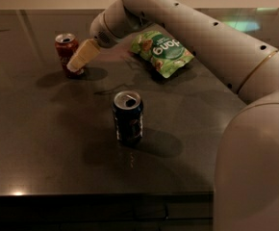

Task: Knock coke can over

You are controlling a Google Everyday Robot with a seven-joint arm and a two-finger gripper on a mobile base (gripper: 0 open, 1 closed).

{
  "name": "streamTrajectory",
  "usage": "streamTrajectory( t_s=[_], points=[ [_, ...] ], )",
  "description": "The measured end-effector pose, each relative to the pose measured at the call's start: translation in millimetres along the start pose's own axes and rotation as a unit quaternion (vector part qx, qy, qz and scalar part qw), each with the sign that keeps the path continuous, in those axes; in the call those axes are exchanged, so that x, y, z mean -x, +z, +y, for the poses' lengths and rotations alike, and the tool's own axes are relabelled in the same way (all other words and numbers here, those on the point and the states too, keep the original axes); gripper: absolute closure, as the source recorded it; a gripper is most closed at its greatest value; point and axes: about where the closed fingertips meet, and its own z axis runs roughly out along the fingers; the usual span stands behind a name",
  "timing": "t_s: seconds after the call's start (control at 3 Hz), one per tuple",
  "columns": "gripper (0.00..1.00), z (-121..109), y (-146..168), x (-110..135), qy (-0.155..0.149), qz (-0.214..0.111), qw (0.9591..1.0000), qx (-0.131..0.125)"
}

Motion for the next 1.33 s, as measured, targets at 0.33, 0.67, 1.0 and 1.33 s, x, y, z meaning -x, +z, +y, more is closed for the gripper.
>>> streamTrajectory(
  t_s=[0.33, 0.67, 1.0, 1.33],
  points=[
    [0.00, 13, 10, 4, 0.000, 0.003, 0.9997, 0.023],
    [0.00, 24, 19, 6, 0.002, 0.008, 0.9992, 0.039],
    [0.18, 24, 28, 11, 0.011, 0.015, 0.9991, 0.037],
    [0.41, 18, 34, 17, 0.029, 0.019, 0.9990, 0.027]
  ],
)
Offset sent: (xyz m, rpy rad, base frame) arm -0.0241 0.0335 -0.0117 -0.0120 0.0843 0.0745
